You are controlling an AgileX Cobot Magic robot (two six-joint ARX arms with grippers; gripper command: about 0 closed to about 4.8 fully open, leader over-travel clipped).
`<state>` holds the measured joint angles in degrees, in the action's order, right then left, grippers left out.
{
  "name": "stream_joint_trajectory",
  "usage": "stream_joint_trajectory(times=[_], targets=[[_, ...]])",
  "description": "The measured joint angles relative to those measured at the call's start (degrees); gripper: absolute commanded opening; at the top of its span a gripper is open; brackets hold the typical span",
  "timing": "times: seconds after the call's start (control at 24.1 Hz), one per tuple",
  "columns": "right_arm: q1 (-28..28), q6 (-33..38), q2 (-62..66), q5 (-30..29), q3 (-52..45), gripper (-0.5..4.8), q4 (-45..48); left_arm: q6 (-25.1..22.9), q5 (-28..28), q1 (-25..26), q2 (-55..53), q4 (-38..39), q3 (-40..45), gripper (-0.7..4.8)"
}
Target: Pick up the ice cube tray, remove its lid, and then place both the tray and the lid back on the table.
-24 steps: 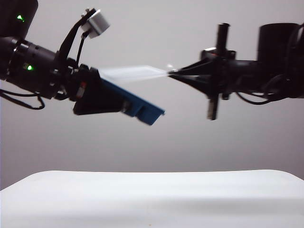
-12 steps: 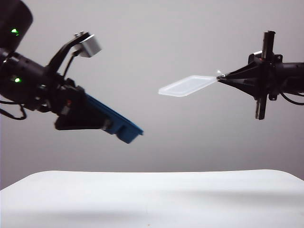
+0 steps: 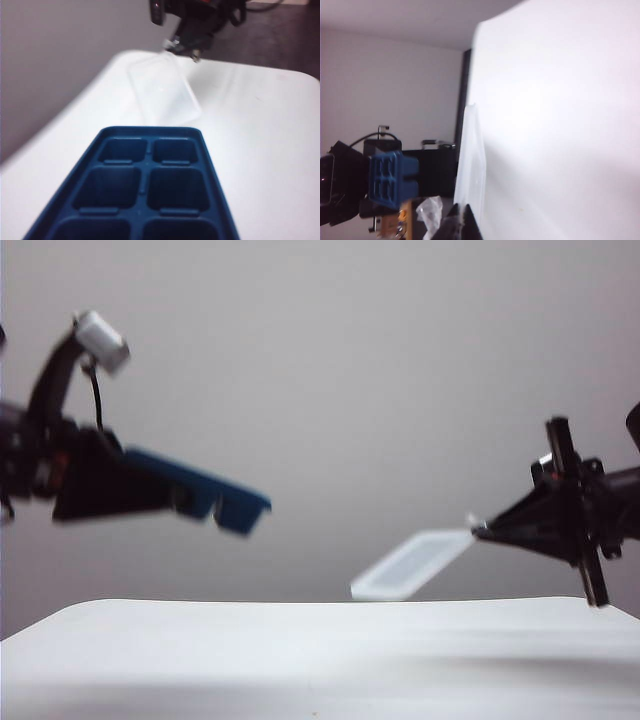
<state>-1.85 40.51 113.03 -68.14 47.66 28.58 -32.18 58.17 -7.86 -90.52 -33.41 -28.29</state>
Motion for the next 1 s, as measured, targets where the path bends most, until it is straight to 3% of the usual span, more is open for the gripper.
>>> stream_joint_trajectory(times=[0.25,0.37,0.5,0.58,0.66,0.75,0.79,0.83,1.0], targets=[[0.00,-4.15,-0.02,4.85,0.02,-0.05,-6.51,0.94,2.38,-0.09,-9.75,-6.95,0.04,2.63],[-0.02,-8.15,-0.02,13.07,0.04,-0.05,-13.73,0.94,1.95,-0.07,-11.21,-11.69,-0.02,2.64],[-0.02,-9.97,-0.02,16.39,0.02,0.02,-17.14,-0.22,-0.81,-0.04,-12.87,-12.28,0.00,2.66],[-0.02,-10.25,-0.02,16.98,0.04,1.35,-17.07,-0.61,-1.86,-0.04,-13.20,-12.26,-0.02,2.82],[-0.02,-10.32,-0.02,17.29,0.04,1.75,-17.09,-0.70,-2.99,-0.02,-13.20,-12.24,0.00,2.99],[-0.02,-10.43,-0.02,17.42,0.04,2.30,-17.09,-0.79,-3.28,-0.02,-13.20,-12.24,0.00,3.69],[-0.02,-10.45,-0.02,17.42,0.04,2.54,-17.03,-0.79,-3.28,-0.02,-13.20,-12.24,0.00,4.48],[-0.02,-10.40,-0.02,17.35,0.04,2.53,-17.11,-0.79,-3.32,-0.02,-13.20,-12.22,0.00,4.79],[-0.02,-10.40,-0.02,17.09,0.04,2.53,-17.09,-0.37,-6.03,-0.02,-13.20,-10.73,0.00,4.79]])
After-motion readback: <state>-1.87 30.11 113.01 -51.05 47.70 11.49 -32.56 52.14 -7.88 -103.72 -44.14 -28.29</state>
